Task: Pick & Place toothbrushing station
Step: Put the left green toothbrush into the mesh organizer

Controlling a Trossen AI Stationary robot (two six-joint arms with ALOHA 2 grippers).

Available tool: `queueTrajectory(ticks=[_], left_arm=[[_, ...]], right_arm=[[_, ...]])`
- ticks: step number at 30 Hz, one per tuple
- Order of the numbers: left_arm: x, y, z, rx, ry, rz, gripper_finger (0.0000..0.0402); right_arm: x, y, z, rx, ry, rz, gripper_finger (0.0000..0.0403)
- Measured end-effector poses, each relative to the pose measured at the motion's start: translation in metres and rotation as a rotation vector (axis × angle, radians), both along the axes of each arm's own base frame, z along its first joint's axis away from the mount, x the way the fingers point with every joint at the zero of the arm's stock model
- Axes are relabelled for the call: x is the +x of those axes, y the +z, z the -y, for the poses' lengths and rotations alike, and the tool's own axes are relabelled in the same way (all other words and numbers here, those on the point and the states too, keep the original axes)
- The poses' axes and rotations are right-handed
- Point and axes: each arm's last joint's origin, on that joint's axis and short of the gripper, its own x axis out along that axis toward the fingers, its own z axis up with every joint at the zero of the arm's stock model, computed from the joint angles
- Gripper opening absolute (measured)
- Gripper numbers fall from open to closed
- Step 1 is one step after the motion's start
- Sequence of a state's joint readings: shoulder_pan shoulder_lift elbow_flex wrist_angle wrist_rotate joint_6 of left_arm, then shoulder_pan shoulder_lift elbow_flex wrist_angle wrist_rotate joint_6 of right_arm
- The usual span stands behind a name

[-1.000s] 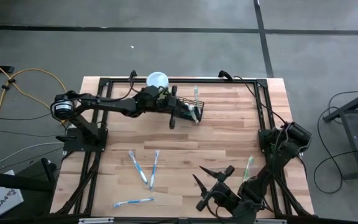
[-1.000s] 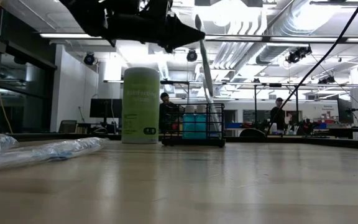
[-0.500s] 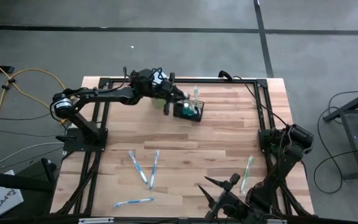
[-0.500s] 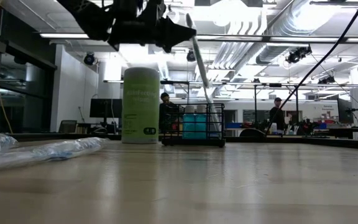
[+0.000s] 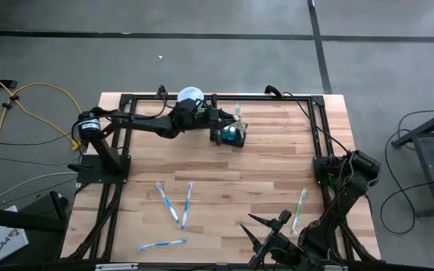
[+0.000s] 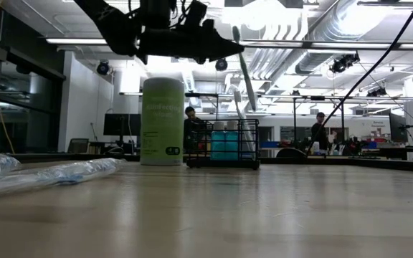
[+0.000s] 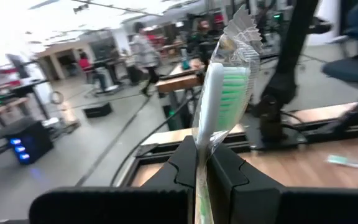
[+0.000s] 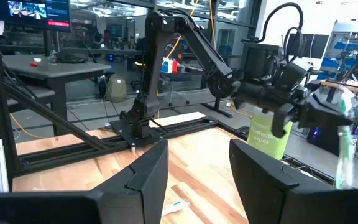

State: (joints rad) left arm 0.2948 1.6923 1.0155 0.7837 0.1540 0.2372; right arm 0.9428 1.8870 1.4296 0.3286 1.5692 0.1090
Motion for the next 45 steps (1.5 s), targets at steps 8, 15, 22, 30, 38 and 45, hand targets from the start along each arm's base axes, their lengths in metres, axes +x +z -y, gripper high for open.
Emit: queueTrajectory(ticks=[8,15,22,30,38,45], left_arm=[[0.002,-0.006,-0.005,-0.02,0.084,-0.002,0.0006],[0.002,-0.009,-0.005,-0.041,0.087,-0.024,0.0006],[0.011,-0.026,-0.008,-0.073,0.088,-0.066,0.0006],[0.013,-0.032,-0.009,-0.092,0.11,-0.111,0.0006],[0.013,-0.036,-0.009,-0.105,0.127,-0.148,0.0006],[0.012,-0.037,-0.011,-0.119,0.134,-0.159,0.0012]], right_arm=[[-0.001,-0.007,0.001,-0.003,0.0,-0.003,0.0161],[-0.001,-0.007,0.001,-0.003,-0.001,-0.003,0.0161],[-0.001,-0.007,0.001,-0.003,-0.001,-0.002,0.0161],[-0.001,-0.007,0.001,0.002,-0.001,0.002,0.0161],[-0.001,-0.007,0.001,0.002,-0.001,0.002,0.0161],[-0.001,-0.007,0.001,0.002,-0.001,0.002,0.0161]])
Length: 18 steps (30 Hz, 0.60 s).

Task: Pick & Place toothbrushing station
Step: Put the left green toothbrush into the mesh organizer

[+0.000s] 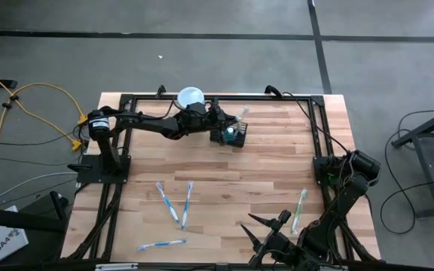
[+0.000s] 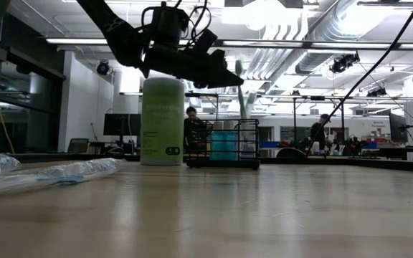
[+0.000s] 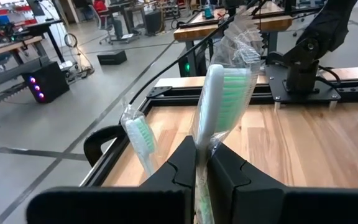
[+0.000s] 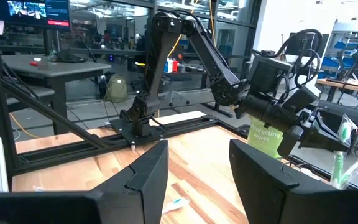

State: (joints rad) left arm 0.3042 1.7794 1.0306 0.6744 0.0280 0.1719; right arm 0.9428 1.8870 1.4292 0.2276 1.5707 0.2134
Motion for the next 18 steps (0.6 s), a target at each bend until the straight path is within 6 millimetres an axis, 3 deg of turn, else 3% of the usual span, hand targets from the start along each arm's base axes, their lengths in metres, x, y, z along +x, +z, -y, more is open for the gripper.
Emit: queueTrajectory(ticks=[9,18], left_arm=[[-0.003,0.0,-0.008,-0.043,0.0,0.008,0.0074],[-0.004,0.003,-0.015,-0.078,0.02,0.027,0.0108]], right_arm=[[0.0,0.0,0.0,0.001,0.002,0.0,0.0161],[0.0,0.0,0.0,0.001,0.002,0.0,0.0161]])
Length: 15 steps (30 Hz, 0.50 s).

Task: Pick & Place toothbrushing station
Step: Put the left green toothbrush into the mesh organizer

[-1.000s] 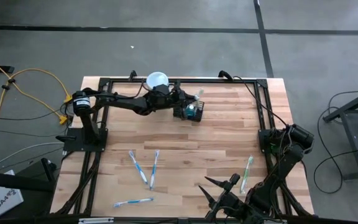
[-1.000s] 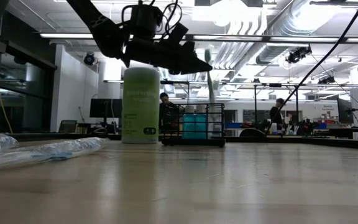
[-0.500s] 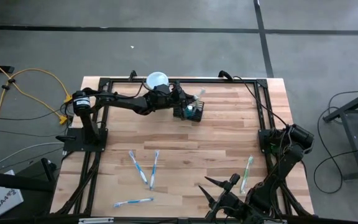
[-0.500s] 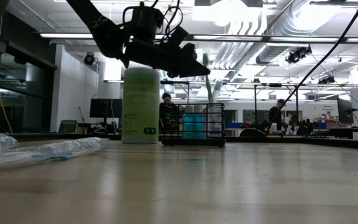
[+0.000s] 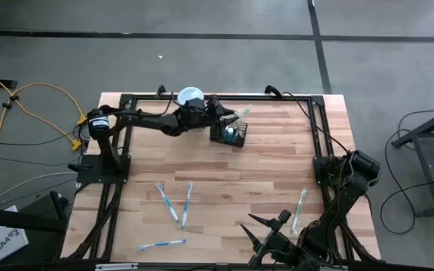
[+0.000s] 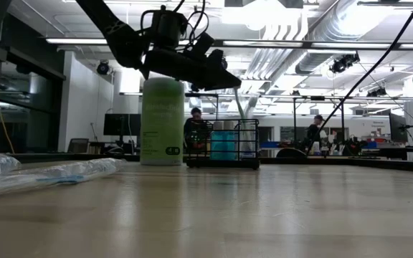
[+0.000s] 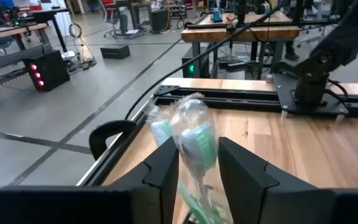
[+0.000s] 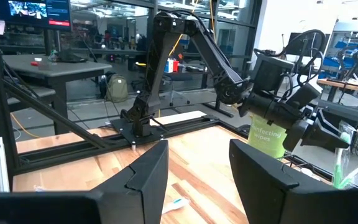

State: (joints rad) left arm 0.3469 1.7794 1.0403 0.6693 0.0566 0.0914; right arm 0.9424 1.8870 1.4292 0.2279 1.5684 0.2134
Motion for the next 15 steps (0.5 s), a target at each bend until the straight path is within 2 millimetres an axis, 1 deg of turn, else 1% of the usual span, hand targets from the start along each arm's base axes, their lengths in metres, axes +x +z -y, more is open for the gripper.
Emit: queueTrajectory(ticks=[3,15], left_arm=[[-0.0001,0.0014,-0.0023,-0.006,0.003,0.003,0.011],[0.0025,0.0092,-0.0004,-0.004,-0.074,0.049,0.0111]], right_arm=[[0.0,0.0,0.0,0.0,0.0,0.0,0.0161],[0.0009,0.0,0.0007,0.0,-0.002,0.0,0.0161]])
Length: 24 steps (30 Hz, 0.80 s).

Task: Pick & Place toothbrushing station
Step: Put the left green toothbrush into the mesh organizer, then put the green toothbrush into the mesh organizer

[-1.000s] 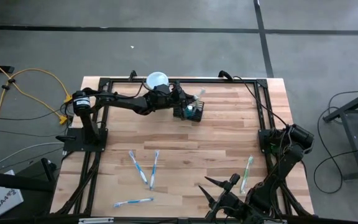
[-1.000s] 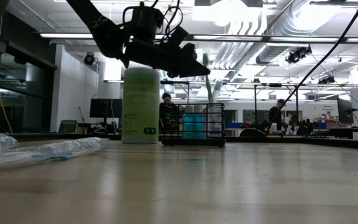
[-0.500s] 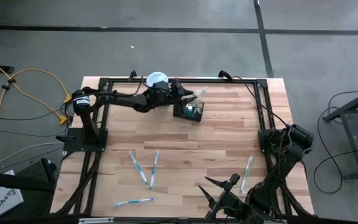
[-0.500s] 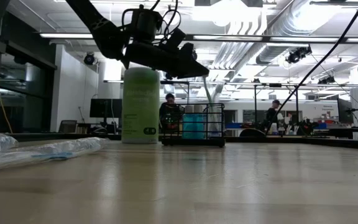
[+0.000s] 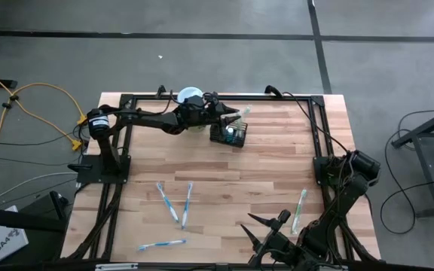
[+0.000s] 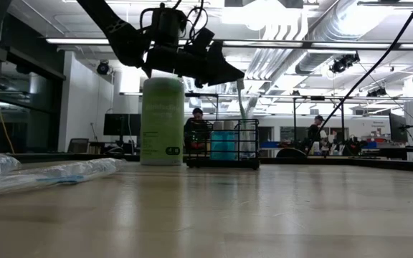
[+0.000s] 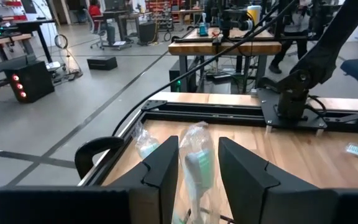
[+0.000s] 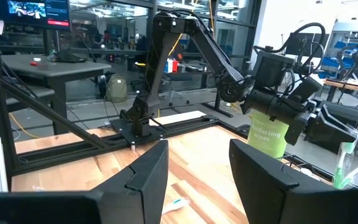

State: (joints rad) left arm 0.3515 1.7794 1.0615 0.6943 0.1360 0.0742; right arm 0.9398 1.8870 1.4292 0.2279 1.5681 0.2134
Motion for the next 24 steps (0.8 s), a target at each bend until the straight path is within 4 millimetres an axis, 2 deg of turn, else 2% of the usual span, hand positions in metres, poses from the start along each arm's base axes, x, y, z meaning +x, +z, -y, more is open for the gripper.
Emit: queueTrajectory(ticks=[14,19,24], left_arm=[[0.003,0.013,0.004,0.033,-0.016,0.091,0.0111],[0.007,0.017,0.02,0.035,-0.112,0.098,0.0111],[0.01,0.023,0.049,0.082,-0.218,0.09,0.0111]], right_arm=[[0.0,0.0,0.0,0.001,0.007,-0.002,0.0161],[0.0,0.0,0.0,0.001,0.007,-0.002,0.0161],[0.0,0.0,0.0,-0.001,0.007,-0.003,0.0161]])
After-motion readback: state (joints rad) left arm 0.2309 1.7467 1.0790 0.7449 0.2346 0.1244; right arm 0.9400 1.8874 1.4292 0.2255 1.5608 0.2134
